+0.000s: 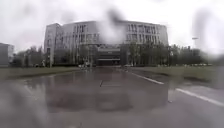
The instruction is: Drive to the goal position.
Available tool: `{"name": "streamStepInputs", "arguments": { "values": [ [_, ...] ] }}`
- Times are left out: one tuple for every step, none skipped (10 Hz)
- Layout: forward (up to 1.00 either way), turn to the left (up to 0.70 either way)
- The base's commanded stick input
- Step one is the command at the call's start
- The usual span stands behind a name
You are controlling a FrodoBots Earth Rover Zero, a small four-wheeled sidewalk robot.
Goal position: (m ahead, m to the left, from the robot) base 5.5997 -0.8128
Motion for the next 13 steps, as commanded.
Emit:
{"name": "streamStepInputs", "arguments": {
  "values": [
    [0.7,0.0],
    [0.7,0.0],
    [0.7,0.0],
    [0.7,0.0],
    [0.7,0.0],
    [0.7,0.0],
    [0.7,0.0],
    [0.7,0.0],
    [0.7,0.0],
    [0.7,0.0],
    [0.7,0.0],
    [0.7,0.0],
    [0.7,0.0]
  ]
}}
